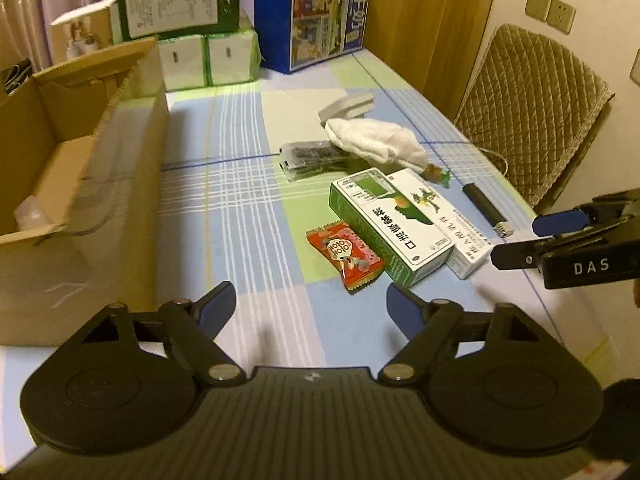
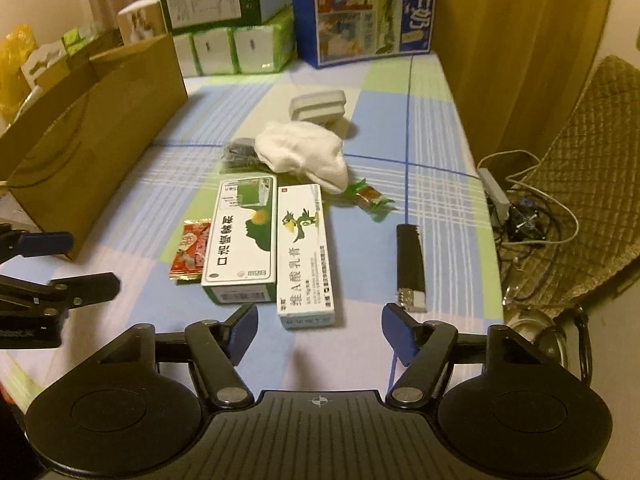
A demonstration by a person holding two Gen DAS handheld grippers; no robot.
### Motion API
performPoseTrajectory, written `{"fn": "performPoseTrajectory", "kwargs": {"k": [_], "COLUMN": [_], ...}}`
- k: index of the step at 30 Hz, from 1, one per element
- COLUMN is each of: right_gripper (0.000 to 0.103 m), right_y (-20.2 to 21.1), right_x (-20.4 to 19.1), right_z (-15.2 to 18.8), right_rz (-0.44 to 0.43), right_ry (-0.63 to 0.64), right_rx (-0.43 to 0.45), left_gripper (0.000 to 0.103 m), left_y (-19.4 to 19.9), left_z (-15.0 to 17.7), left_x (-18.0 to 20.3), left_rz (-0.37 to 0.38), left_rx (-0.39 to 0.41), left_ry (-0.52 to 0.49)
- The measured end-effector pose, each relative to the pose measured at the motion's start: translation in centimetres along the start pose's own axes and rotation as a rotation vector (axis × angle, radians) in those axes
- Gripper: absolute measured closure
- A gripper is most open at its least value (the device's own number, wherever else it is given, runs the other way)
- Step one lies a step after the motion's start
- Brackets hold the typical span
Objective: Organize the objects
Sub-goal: 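Grasp the red snack packet with the left tool while the right tool grasps the white parrot ointment box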
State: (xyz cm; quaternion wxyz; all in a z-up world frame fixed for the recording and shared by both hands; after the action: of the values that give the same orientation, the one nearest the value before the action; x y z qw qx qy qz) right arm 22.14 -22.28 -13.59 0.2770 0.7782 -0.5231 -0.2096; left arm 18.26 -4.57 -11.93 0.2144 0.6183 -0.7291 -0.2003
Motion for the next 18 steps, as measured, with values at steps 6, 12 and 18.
{"fn": "performPoseTrajectory", "kwargs": {"k": [6, 12, 18], "right_gripper": [0.042, 0.046, 0.047], "right_y": [-2.1, -3.6, -4.9], "right_x": [0.4, 0.7, 0.8], "right_z": [0.3, 0.2, 0.3], "right_rz": [-0.003, -0.009, -0.015], "right_ry": [0.004, -0.021, -0.022], "right_rx": [-0.026, -0.029, -0.036], "left_gripper": [0.035, 0.038, 0.044], "left_y": [-3.3, -5.9, -8.2], "left_z": [0.2, -0.6, -0.5], "left_x": [-0.2, 0.0, 0.6], "left_rz": [0.000, 0.017, 0.046], "left_rx": [-0.026, -0.035, -0.070], "left_ry": [0.021, 0.055, 0.074]}}
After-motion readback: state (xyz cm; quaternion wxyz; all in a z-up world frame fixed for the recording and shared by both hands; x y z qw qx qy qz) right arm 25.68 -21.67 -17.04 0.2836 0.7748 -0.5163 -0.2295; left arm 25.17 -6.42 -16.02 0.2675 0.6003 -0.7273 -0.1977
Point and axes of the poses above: each gripper's, at about its wrist camera, not at the fingertips, and y roughly against the way its jaws point, x to its right, z to its underside, the point moved 5 cm from there along -y, roughly the way its jaws point, and after that the axes turned 15 degrees about x, right-handed, at the moved point
